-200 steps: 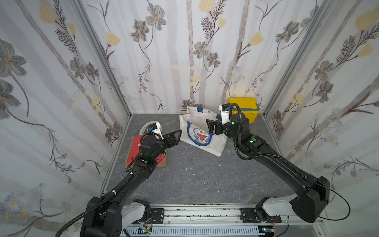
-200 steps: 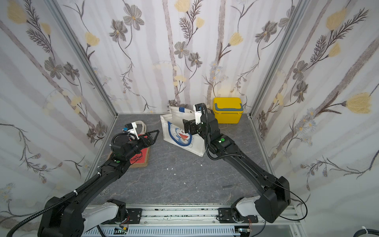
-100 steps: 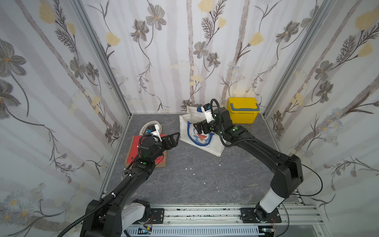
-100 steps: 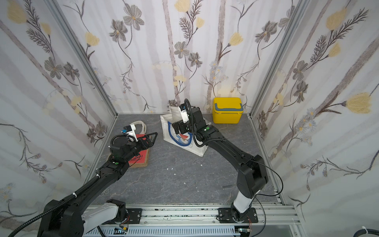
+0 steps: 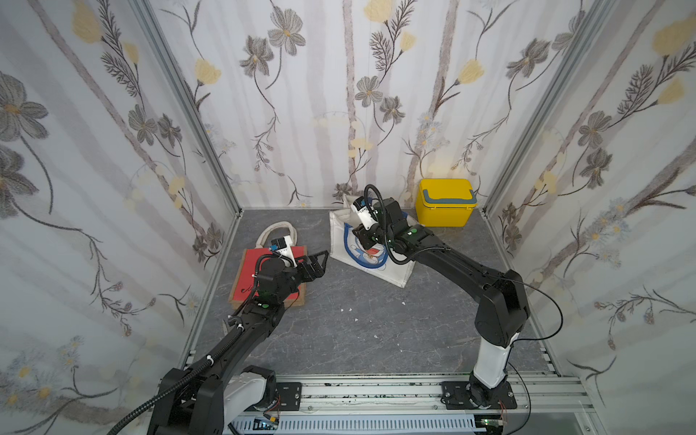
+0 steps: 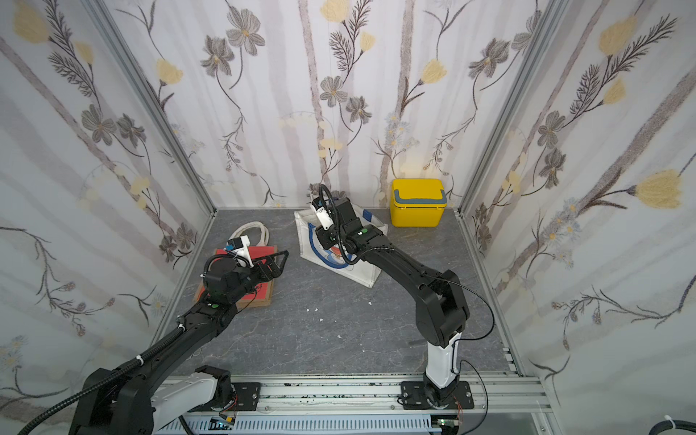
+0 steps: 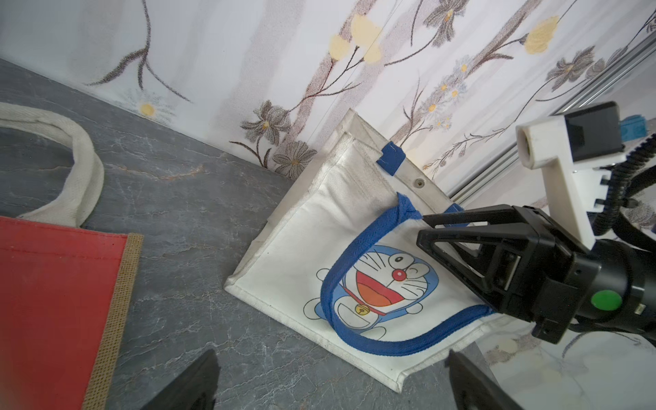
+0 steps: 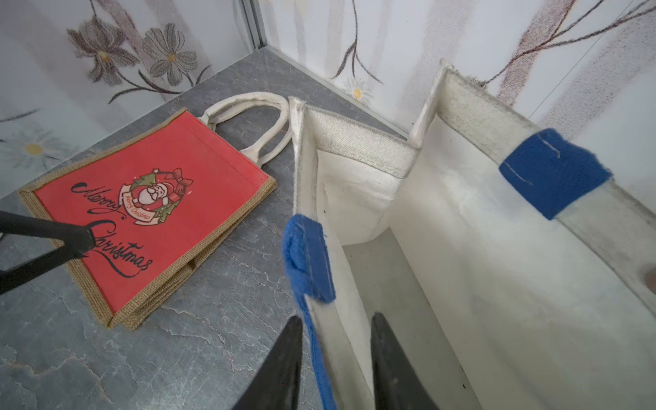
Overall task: Put away the canvas bag
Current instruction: Move the canvas bag to the center of the board.
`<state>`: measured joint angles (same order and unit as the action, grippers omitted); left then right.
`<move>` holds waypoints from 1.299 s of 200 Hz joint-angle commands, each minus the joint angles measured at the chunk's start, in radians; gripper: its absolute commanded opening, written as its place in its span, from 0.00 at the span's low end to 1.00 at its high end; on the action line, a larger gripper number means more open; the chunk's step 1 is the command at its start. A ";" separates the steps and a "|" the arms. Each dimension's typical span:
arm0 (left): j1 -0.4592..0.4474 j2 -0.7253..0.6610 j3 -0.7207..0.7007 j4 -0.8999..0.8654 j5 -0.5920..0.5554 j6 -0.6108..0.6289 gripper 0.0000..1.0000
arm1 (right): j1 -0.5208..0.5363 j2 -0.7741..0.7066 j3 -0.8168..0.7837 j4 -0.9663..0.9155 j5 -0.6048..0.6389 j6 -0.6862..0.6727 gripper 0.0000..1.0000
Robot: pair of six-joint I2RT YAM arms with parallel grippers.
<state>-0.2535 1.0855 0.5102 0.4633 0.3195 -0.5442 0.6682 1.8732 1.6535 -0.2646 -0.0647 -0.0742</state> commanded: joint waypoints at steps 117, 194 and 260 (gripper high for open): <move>-0.024 -0.049 -0.135 0.211 0.084 0.209 1.00 | -0.001 -0.178 -0.097 -0.323 -0.174 -0.262 0.00; -0.151 -0.079 -0.253 0.414 0.203 0.296 0.89 | 0.010 -0.495 -0.472 -0.239 -0.370 -0.205 0.01; -0.285 -0.015 -0.197 0.378 0.187 0.395 0.68 | 0.008 -0.638 -0.584 -0.189 -0.354 -0.204 0.05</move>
<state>-0.5083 1.0420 0.2989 0.8139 0.4953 -0.2005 0.6765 1.2686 1.0973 -0.4942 -0.3958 -0.2779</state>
